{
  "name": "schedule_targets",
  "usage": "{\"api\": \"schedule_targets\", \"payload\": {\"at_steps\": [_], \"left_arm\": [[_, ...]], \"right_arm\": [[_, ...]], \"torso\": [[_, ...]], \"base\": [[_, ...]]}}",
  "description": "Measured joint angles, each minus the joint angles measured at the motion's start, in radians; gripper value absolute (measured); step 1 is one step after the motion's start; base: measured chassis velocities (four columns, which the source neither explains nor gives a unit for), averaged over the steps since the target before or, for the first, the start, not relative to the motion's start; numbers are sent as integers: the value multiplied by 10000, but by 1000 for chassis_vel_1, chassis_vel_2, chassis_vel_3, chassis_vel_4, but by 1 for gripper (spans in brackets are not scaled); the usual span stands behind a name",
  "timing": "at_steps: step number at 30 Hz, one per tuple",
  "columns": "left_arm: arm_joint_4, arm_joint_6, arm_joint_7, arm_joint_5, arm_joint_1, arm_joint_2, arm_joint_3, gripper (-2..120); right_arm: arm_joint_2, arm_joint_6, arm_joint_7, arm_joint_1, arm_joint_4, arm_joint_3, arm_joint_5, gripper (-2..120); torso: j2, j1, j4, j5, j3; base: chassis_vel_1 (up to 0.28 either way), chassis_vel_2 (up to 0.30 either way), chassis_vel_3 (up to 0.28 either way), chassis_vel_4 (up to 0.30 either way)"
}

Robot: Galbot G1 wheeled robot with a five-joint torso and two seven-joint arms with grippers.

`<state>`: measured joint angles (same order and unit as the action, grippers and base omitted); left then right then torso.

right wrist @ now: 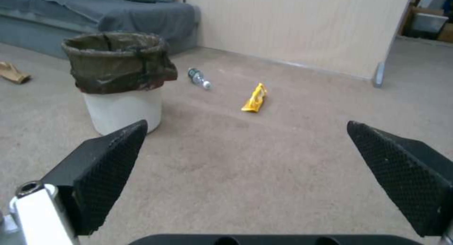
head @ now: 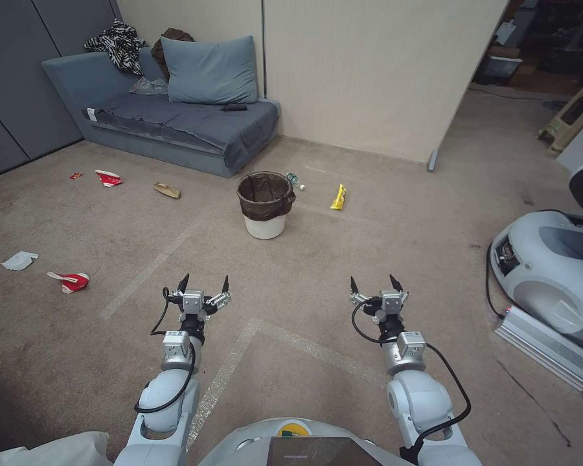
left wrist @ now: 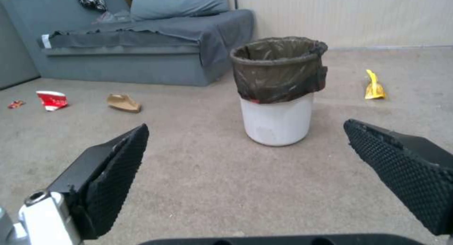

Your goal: Pick up the trash bin, then pick up the garbage from the floor and place it into the trash bin.

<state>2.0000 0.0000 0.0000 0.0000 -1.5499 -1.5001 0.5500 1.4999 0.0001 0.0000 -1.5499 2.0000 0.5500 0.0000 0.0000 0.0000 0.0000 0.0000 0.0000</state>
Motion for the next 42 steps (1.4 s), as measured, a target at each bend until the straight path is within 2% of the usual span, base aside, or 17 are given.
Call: {"api": "schedule_targets", "payload": {"at_steps": [15, 17, 18, 21, 22, 24, 26, 27, 29, 35, 36, 37, 39, 42], "left_arm": [[22, 26, -23, 0, -1, 19, 0, 100], [563, 509, -370, -62, 3, 263, 10, 100], [563, 509, -370, -62, 3, 263, 10, 100], [1879, 1709, -1231, -253, 19, 858, 49, 100], [1879, 1709, -1231, -253, 19, 858, 49, 100], [2605, 2373, -1705, -364, 29, 1189, 78, 100], [2605, 2373, -1705, -364, 29, 1189, 78, 100], [3162, 2892, -2067, -484, -43, 1408, 11, 100], [3226, 3092, -2116, -530, -190, 1414, -172, 100], [3171, 3085, -2147, -404, -303, 1333, -340, 100], [3150, 3053, -2145, -370, -340, 1306, -358, 100], [3150, 3053, -2145, -370, -340, 1306, -358, 100], [3107, 2983, -2139, -324, -389, 1278, -378, 100], [3082, 2945, -2134, -297, -405, 1258, -379, 100]], "right_arm": [[16, 0, 13, -25, 30, 1, -3, 100], [163, 54, 181, -281, 473, 69, -168, 100], [163, 54, 181, -281, 473, 69, -168, 100], [602, 271, 692, -1039, 1765, 286, -708, 100], [602, 271, 692, -1039, 1765, 286, -708, 100], [854, 398, 989, -1483, 2527, 416, -1024, 100], [854, 398, 989, -1483, 2527, 416, -1024, 100], [1049, 504, 1226, -1821, 3105, 515, -1260, 100], [1081, 516, 1261, -1882, 3195, 525, -1306, 100], [1093, 603, 1259, -1902, 3221, 551, -1316, 100], [1086, 981, 1090, -1886, 3099, 631, -1241, 100], [1086, 981, 1090, -1886, 3099, 631, -1241, 100], [1055, 1763, 680, -1825, 2723, 792, -970, 100], [1054, 1939, 506, -1773, 2588, 812, -836, 100]], "torso": [[0, 0, 1, 0, 0], [0, 0, 3, 0, 0], [0, 0, 3, 0, 0], [0, 0, -1, -1, 0], [0, 0, -1, -1, 0], [0, 0, 0, -2, 0], [0, 0, 0, -2, 0], [1, 0, -7, 0, -1], [0, 0, 3, -4, 1], [0, -1, -1, 0, 0], [1, -2, 0, -3, -1], [1, -2, 0, -3, -1], [1, -1, 0, 3, 0], [0, -1, 0, 0, 0]], "base": [[0, 0, 0, 0], [0, 0, 0, 0], [0, 0, 0, 0], [0, 0, 0, 0], [0, 0, 0, 0], [0, 0, 0, 0], [0, 0, 0, 0], [0, 0, 0, 0], [0, 0, 0, 0], [0, 0, 0, 0], [0, 0, 0, 0], [0, 0, 0, 0], [0, 0, 0, 0], [0, 0, 0, 0]]}}
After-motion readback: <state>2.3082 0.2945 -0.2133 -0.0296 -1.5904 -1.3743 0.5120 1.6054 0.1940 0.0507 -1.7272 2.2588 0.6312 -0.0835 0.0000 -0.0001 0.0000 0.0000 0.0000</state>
